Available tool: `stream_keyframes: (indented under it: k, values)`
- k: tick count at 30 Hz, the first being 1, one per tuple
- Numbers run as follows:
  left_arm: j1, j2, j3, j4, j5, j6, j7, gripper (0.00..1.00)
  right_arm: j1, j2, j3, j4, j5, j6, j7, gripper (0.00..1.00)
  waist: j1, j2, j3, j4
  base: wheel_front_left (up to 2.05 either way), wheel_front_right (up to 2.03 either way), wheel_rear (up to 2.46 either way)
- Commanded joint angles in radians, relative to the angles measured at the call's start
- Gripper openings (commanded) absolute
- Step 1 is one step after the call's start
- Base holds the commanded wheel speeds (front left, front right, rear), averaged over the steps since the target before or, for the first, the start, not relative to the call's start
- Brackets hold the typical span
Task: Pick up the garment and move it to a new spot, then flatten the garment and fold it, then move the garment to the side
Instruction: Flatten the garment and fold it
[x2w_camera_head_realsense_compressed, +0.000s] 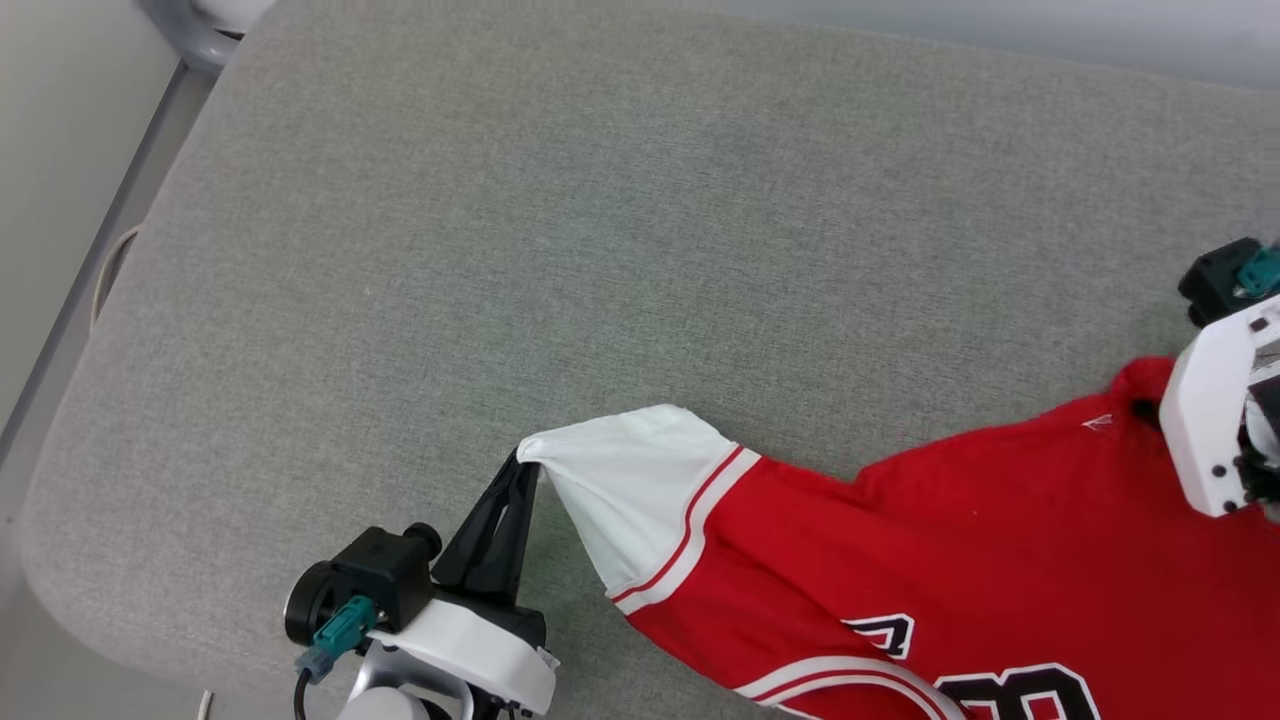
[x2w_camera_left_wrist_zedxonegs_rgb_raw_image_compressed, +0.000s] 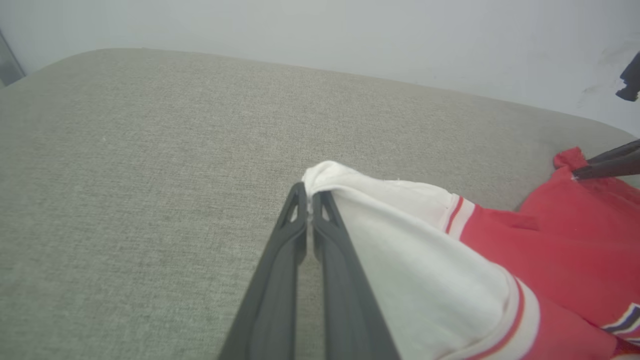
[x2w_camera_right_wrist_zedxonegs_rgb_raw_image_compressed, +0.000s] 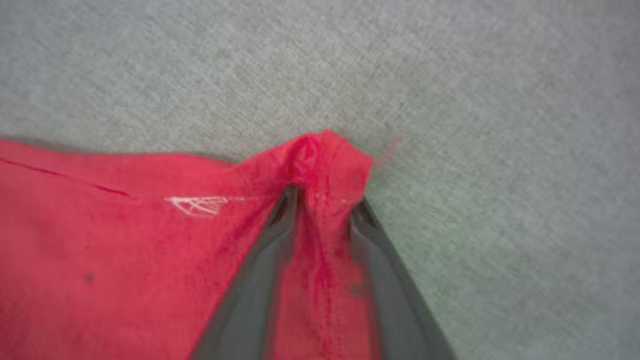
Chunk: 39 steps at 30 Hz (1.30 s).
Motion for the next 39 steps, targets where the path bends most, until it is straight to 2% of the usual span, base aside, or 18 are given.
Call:
stream_keyframes:
  k: [1, 8, 15, 18, 26, 34, 39]
  values:
    - [-0.002, 0.006, 0.008, 0.004, 0.005, -0.005, -0.006, 0.0, 0.015, 0.018, 0.028, 0.024, 0.008, -0.001, -0.026, 0.0, 0.0, 0.0, -0.015, -0.013, 0.0, 0.0, 0.0]
    - [0.011, 0.037, 0.038, -0.01, 0.021, 0.009, -0.007, 0.0, -0.032, 0.025, -0.005, -0.049, 0.05, -0.001, -0.261, 0.0, 0.0, 0.0, -0.091, -0.058, 0.0, 0.0, 0.0]
    - [-0.035, 0.101, 0.072, -0.096, 0.046, 0.023, 0.016, 0.0, -0.007, 0.028, -0.046, -0.123, 0.026, -0.001, -0.406, 0.0, 0.0, 0.0, -0.169, -0.12, 0.0, 0.0, 0.0]
    - [-0.102, 0.119, 0.087, -0.124, 0.05, 0.013, 0.03, 0.0, -0.003, 0.043, -0.086, -0.155, 0.015, -0.001, -0.453, 0.0, 0.0, 0.0, -0.189, -0.144, 0.0, 0.0, 0.0]
    - [-0.353, 0.174, 0.107, -0.196, 0.078, -0.022, 0.113, 0.0, -0.068, 0.106, -0.221, -0.248, -0.048, -0.001, -0.499, 0.0, 0.0, 0.0, -0.174, -0.203, 0.0, 0.0, 0.0]
    - [-0.701, 0.209, 0.125, -0.168, 0.106, -0.076, 0.177, 0.0, -0.244, 0.151, -0.344, -0.29, -0.134, -0.001, -0.483, 0.0, 0.0, 0.0, -0.057, -0.236, 0.0, 0.0, 0.0]
    - [-0.89, 0.213, 0.119, -0.118, 0.11, -0.103, 0.209, 0.0, -0.382, 0.17, -0.366, -0.265, -0.175, -0.001, -0.468, 0.0, 0.0, 0.0, 0.014, -0.247, 0.0, 0.0, 0.0]
